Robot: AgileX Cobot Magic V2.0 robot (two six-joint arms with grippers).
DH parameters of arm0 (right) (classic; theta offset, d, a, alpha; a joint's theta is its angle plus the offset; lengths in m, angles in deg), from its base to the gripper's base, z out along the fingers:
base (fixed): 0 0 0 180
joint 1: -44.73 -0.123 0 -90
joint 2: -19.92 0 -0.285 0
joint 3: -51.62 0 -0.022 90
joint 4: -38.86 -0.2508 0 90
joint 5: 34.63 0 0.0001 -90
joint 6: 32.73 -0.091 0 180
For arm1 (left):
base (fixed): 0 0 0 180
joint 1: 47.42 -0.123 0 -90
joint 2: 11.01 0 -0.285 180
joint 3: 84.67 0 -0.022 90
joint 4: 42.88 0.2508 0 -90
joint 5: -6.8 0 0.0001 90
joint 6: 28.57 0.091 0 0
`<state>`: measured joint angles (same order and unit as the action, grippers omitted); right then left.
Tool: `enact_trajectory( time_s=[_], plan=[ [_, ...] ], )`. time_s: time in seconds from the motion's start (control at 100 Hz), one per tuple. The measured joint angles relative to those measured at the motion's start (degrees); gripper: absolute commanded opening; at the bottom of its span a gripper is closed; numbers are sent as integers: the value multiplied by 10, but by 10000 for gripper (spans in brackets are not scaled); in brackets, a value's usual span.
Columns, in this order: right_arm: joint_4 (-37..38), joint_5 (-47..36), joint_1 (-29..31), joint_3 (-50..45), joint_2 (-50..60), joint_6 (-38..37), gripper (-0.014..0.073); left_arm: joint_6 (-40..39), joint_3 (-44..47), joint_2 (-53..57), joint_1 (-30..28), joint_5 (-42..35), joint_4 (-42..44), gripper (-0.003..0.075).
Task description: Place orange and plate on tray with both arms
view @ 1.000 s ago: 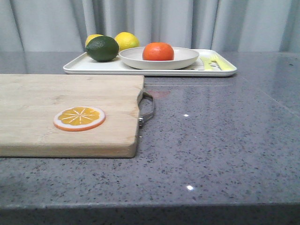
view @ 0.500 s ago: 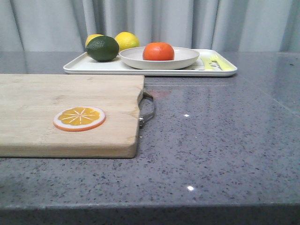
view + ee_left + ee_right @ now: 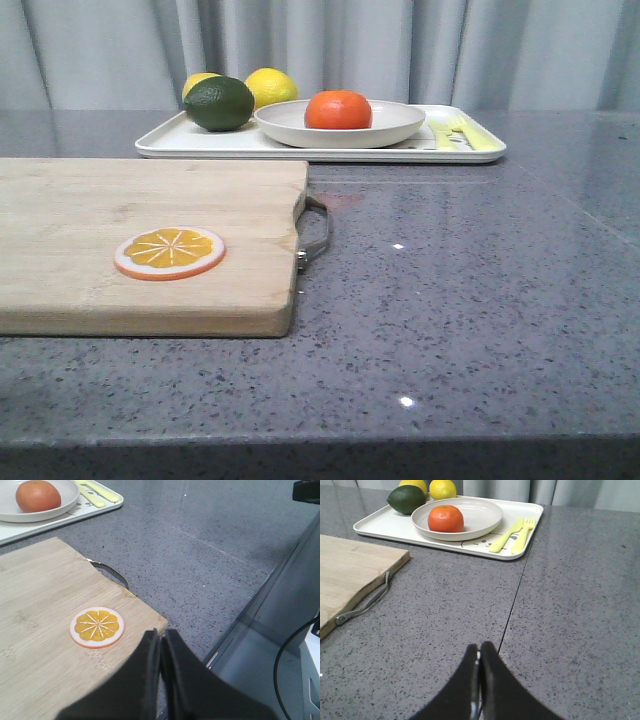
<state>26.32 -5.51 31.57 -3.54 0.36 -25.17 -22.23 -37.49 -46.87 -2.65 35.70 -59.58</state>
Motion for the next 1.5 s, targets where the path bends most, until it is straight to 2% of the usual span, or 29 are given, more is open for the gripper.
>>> enact_trajectory(
  time_s=[0.31,0.51,0.72,1.21,1.5],
  plan=[
    [0,0,0,0,0,0,-67,0,0,0,0,0,4,-20],
    [0,0,0,0,0,0,-67,0,19,6,-33,-55,28,-20],
    [0,0,0,0,0,0,-67,0,69,49,-134,-94,30,-20],
    [0,1,0,0,0,0,-67,0,215,225,-396,-179,50,-20],
    [0,1,0,0,0,0,-67,0,292,284,-476,-200,55,-20]
  ],
)
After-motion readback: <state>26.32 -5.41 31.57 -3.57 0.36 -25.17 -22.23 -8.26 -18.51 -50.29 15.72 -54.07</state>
